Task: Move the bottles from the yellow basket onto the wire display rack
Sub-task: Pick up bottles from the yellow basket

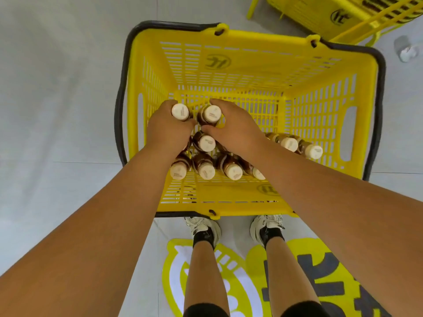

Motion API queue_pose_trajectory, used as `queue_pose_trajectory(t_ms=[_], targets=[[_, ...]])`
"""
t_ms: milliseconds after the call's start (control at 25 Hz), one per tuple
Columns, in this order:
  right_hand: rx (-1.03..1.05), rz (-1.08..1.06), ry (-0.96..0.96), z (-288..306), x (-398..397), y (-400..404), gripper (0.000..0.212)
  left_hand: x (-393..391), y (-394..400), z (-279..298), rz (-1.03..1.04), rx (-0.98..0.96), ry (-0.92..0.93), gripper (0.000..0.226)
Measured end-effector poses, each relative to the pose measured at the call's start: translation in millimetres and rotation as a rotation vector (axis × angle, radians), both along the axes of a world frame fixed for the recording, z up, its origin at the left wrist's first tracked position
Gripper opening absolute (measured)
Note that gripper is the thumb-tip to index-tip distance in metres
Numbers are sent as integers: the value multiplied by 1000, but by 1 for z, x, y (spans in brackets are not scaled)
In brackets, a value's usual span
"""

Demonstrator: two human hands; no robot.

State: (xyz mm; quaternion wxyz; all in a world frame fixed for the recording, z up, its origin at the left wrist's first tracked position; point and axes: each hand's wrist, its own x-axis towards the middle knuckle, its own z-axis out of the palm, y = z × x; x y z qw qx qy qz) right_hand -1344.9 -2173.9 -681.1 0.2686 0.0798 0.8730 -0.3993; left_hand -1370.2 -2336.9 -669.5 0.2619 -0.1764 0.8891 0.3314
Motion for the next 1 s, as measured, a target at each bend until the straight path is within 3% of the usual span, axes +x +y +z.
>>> queue_pose_trajectory(t_ms=[120, 280, 480, 760, 1000], targets=[[-37, -71, 25, -5, -5, -2, 61, -5, 2, -5, -20, -5, 14, 50], [-99, -195, 72, -5, -5, 0, 40, 0, 2, -3, -42, 45, 147, 30], [-104, -300, 121, 22, 3, 18, 41, 11, 8, 27, -5, 178, 269, 32], [-218, -463, 240, 140, 12, 53, 39, 1, 28, 136, 25, 266, 380, 30], [-261, -508, 362, 285, 15, 77, 36, -1, 39, 273, 43, 421, 433, 36]])
